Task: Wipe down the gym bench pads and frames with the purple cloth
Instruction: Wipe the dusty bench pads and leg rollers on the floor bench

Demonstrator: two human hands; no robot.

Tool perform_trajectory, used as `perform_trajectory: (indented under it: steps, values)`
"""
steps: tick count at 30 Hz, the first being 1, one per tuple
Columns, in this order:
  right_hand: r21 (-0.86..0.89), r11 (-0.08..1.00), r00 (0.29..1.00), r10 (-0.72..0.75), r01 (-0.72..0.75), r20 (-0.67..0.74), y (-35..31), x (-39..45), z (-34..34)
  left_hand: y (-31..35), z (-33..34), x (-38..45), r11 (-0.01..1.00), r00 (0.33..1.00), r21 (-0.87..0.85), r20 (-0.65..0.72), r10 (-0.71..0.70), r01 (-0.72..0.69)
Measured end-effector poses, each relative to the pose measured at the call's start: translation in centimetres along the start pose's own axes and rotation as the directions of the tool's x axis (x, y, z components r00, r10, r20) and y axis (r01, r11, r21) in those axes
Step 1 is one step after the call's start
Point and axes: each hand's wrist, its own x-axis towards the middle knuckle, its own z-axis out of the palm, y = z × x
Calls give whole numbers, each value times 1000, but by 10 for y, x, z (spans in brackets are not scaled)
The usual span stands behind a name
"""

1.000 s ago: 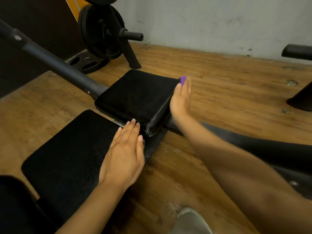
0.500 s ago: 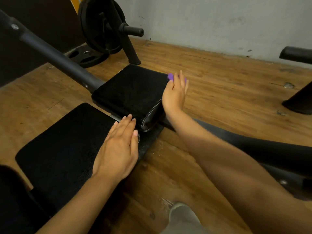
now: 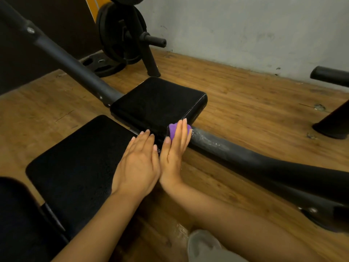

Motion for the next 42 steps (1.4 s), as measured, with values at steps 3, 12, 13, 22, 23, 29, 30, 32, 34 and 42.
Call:
perform_trajectory:
  steps: [3, 12, 13, 22, 23, 29, 30, 32, 34, 42]
  values:
    - [-18, 1000, 997, -13, 11, -78, 2, 20, -3, -1, -1, -1, 1000, 1000, -8, 3, 4, -4]
    - [41, 981, 955, 193, -189, -226, 3, 119, -42, 1, -2, -3, 996, 999, -94, -44, -2, -2]
    - [64, 973, 945, 230, -222, -230, 0, 117, -44, 2, -5, -4, 993, 999, -120, -44, -6, 1]
    - [-178, 955, 970, 243, -236, 16, -51, 50, -52, -20, -50, -56, 995, 996, -57, -5, -86, 86]
    - [-229, 939, 959, 277, -257, 59, -58, 45, -55, -25, -54, -66, 994, 994, -39, 12, -105, 106]
    - [-274, 919, 931, 333, -285, 148, -95, -13, -41, -40, -66, -113, 975, 974, -38, 71, -216, 220]
    - [-261, 925, 936, 320, -276, 148, -94, -32, -32, -39, -65, -119, 973, 972, -40, 71, -222, 225]
    - [-267, 936, 943, 281, -229, 178, -87, -74, -11, -39, -65, -129, 974, 971, -29, 78, -224, 227]
    - [-282, 943, 943, 244, -176, 226, -80, -107, 5, -42, -66, -134, 974, 971, -26, 86, -224, 227]
    - [-523, 851, 991, 21, 50, 128, -60, -90, 28, -49, -67, -141, 965, 970, -105, 48, -238, 242]
